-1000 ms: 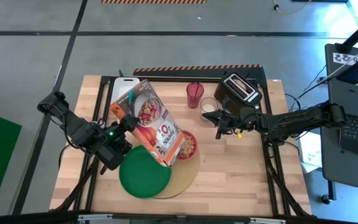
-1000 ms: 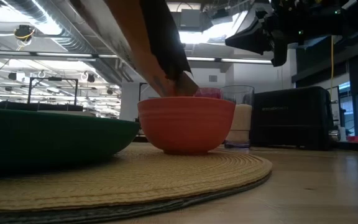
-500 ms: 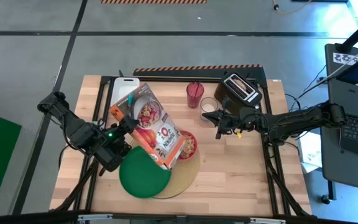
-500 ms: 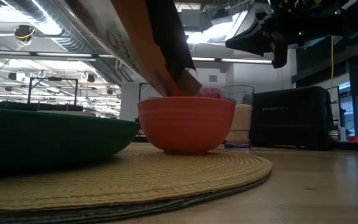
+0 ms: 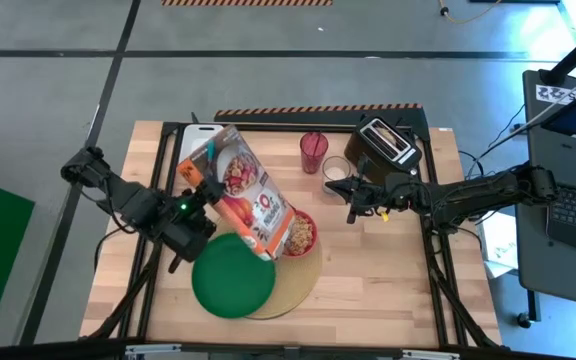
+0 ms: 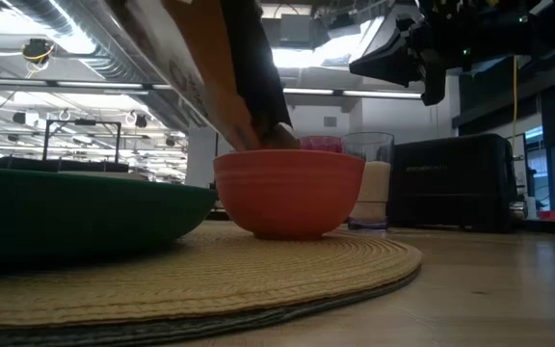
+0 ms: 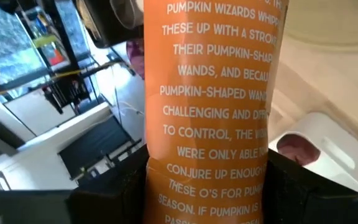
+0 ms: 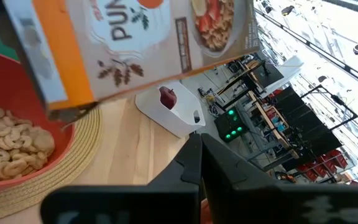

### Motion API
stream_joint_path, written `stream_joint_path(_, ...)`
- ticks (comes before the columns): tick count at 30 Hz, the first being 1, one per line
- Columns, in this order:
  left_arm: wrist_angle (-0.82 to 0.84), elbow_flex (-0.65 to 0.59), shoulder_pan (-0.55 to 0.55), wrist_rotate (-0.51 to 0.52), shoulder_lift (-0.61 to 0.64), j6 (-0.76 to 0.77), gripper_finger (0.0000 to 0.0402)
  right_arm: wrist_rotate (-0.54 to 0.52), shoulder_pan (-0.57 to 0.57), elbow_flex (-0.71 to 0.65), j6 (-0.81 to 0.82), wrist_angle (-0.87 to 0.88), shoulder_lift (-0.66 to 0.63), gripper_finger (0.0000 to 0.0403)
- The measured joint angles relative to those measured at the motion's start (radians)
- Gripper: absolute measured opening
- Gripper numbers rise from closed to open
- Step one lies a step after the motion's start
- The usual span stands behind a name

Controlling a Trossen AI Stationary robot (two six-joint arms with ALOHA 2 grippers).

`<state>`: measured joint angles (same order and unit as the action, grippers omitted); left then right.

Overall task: Arrange a breakfast setting
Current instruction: Pour the cereal from the box into the orange bowl

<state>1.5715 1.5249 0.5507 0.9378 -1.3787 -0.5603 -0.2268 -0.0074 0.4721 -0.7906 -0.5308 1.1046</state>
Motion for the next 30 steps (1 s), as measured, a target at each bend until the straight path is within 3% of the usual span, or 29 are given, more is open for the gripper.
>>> stream_joint_path(16, 0.000, 0.142, -0.039, -0.172, -0.004, -0.052, 0.0216, 0.000, 0.000, 0.000, -0.010, 0.002, 0.000, 0.0005)
stream_joint_path(30, -0.005, 0.148, -0.124, -0.130, -0.057, -0.157, 0.0215, 0.000, 0.000, 0.000, -0.011, 0.002, 0.000, 0.0005)
